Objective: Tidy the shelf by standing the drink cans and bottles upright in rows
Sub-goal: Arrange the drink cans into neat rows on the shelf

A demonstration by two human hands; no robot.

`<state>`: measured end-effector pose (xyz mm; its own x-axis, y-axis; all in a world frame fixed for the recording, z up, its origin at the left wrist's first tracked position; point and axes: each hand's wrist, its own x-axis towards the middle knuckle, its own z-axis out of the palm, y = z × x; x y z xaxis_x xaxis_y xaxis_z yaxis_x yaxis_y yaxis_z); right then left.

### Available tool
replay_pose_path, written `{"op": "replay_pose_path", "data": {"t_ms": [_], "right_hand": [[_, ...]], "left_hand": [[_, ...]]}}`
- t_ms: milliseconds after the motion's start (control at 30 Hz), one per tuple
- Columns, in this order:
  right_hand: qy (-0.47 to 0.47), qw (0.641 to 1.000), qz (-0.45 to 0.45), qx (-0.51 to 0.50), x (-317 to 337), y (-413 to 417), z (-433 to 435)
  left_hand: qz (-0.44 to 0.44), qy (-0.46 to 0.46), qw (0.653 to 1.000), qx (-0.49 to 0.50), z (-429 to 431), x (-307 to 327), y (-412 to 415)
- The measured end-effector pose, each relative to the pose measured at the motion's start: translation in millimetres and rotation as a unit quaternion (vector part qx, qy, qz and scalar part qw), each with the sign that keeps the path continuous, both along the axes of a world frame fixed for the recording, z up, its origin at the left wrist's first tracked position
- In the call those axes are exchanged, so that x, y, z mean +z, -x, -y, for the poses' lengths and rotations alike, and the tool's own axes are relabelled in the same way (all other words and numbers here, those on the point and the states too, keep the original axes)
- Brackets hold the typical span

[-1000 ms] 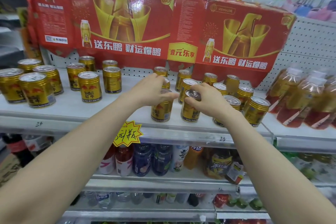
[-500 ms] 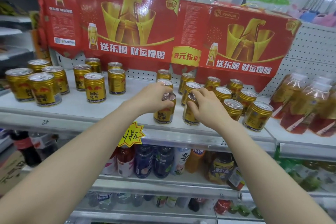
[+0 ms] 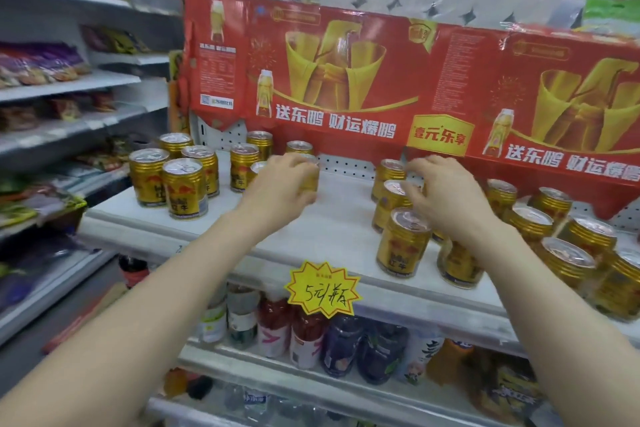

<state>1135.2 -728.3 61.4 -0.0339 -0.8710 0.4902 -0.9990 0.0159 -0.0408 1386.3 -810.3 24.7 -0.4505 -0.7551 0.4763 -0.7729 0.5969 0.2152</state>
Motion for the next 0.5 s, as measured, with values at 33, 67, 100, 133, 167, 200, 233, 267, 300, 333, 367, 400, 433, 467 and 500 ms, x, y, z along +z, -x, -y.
{"op": "replay_pose_path", "data": {"t_ms": [33,67,100,133,167,200,233,267,300,333,367,400,433,467,500], "right_hand": [[-0.003,1.000,0.010,0.017,2,-16,12],[-0.007,0.999,0.020,0.033,3,-33,26],[-0.014,0.998,0.028,0.046,3,-49,40],[-0.024,0.998,0.033,0.056,3,-65,56],[-0.036,0.997,0.036,0.061,2,-79,72],[-0.051,0.996,0.038,0.064,0,-92,87],[-0.069,0.995,0.040,0.066,-1,-104,101],[-0.089,0.993,0.043,0.066,-4,-113,114],[-0.110,0.991,0.047,0.061,-6,-121,125],[-0.128,0.989,0.050,0.054,-9,-126,135],[-0.141,0.988,0.051,0.046,-12,-129,143],[-0.151,0.986,0.050,0.037,-14,-132,150],[-0.158,0.986,0.050,0.029,-16,-133,155],[-0.162,0.985,0.051,0.023,-17,-133,158],[-0.165,0.985,0.052,0.015,-16,-132,161]], "left_hand": [[-0.004,-0.002,1.000,0.020,10,1,-12],[-0.007,-0.008,0.999,0.033,18,2,-23],[-0.006,-0.018,0.999,0.040,26,2,-32],[0.000,-0.029,0.999,0.043,33,2,-39],[0.010,-0.039,0.998,0.041,40,2,-44],[0.024,-0.048,0.998,0.036,47,2,-49],[0.040,-0.057,0.997,0.027,53,2,-52],[0.054,-0.067,0.996,0.015,58,3,-54],[0.062,-0.077,0.995,0.002,63,4,-56],[0.068,-0.086,0.994,-0.010,68,5,-58],[0.072,-0.088,0.993,-0.023,73,6,-60],[0.076,-0.089,0.993,-0.034,77,6,-61],[0.081,-0.087,0.992,-0.044,81,7,-62],[0.086,-0.087,0.991,-0.051,84,7,-63],[0.091,-0.089,0.990,-0.058,87,7,-64]]}}
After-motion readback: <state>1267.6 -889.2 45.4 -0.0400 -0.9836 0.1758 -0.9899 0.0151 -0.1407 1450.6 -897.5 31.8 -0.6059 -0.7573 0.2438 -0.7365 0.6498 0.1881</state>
